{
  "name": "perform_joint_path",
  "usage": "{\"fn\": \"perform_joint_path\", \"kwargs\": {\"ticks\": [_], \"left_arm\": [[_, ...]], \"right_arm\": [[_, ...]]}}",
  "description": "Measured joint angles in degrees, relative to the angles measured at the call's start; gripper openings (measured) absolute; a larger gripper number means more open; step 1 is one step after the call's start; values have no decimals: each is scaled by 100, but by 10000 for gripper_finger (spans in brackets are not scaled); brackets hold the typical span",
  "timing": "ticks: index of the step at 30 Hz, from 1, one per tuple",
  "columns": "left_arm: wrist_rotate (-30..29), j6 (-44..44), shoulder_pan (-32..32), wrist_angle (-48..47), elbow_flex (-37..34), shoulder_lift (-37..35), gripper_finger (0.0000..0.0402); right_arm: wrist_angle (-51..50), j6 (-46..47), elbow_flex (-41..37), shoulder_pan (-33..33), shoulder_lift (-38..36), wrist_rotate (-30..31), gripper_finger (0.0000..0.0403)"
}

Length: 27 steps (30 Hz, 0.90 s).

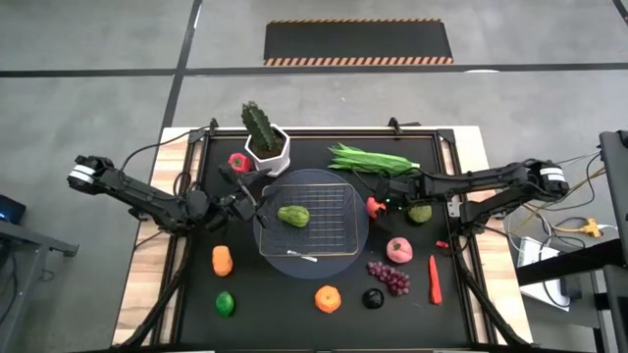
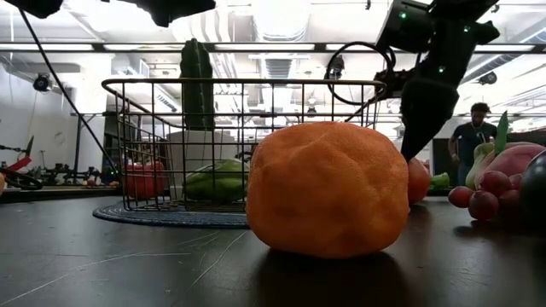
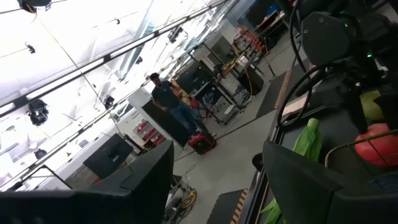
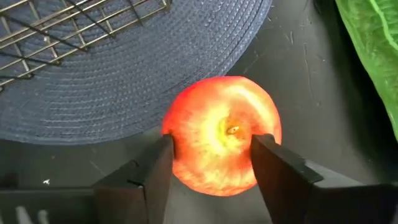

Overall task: Build produce basket
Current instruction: Put the apple into the wire basket

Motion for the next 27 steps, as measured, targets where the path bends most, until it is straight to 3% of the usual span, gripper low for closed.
{"fn": "perform_joint_path", "kwargs": {"ticks": [8,12,17,27], "left_arm": [[2,-131,0,0,0,2,228],[2,-136,0,-2,0,4,228],[2,-144,0,-2,0,4,228],[0,-151,0,-2,0,7,228]], "right_arm": [[-293,-76,0,2,-500,-450,138],[-293,-74,-15,4,-511,-513,139],[-279,-120,-15,2,-432,-499,190],[-243,-135,22,0,-346,-181,351]]}}
